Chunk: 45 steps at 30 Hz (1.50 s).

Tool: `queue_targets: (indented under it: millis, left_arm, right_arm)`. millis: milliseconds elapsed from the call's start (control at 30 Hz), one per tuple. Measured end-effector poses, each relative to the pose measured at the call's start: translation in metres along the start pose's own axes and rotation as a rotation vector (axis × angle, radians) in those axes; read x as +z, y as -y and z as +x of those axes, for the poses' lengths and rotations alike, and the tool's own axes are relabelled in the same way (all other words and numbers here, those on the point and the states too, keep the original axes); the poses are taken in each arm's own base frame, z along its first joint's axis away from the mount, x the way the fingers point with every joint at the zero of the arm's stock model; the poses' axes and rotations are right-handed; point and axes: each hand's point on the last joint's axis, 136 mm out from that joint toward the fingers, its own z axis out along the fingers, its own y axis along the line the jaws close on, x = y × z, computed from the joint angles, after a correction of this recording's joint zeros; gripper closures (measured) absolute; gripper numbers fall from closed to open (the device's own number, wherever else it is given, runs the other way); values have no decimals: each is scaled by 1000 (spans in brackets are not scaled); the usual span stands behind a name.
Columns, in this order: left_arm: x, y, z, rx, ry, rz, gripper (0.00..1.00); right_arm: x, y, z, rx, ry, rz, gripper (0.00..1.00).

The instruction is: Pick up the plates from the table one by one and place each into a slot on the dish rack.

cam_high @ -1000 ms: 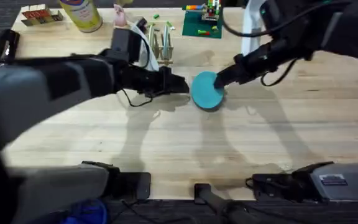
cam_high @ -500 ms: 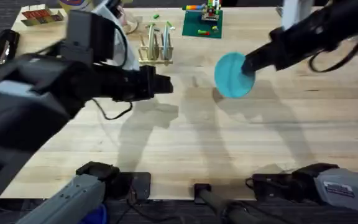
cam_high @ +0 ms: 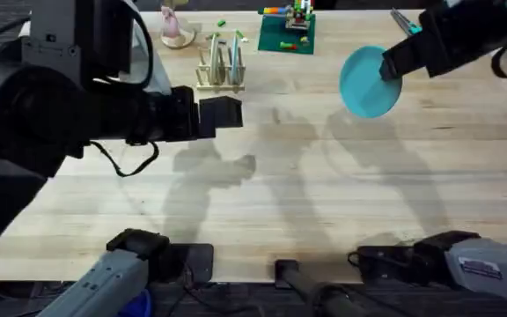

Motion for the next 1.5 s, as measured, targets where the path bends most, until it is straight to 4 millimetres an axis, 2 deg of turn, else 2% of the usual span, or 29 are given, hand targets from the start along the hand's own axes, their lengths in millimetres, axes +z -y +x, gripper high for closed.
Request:
queue_targets:
  millis: [267, 500, 633, 1100, 1267, 1500]
  left_arm:
    - [-2, -10, -3, -1, 14, -61, 6]
    - [-3, -18, -5, -1, 27, -109, 7]
    - [-3, -20, -4, 8, 22, -121, 7]
    - [-6, -33, 15, 51, -54, -186, 7]
    - [-18, -33, 13, 64, 4, -196, 8]
    - [-50, -34, 3, 90, 178, -221, 7]
  right_arm:
    - [-5, 5, -4, 13, 14, 30, 971]
    - [-5, -4, -26, -13, 36, 24, 971]
    - [4, -17, -43, -57, 25, 18, 971]
    - [28, -69, -121, -208, 79, 23, 971]
    - [40, -79, -139, -224, 90, 16, 971]
    - [48, -88, -169, -204, 185, 9, 971]
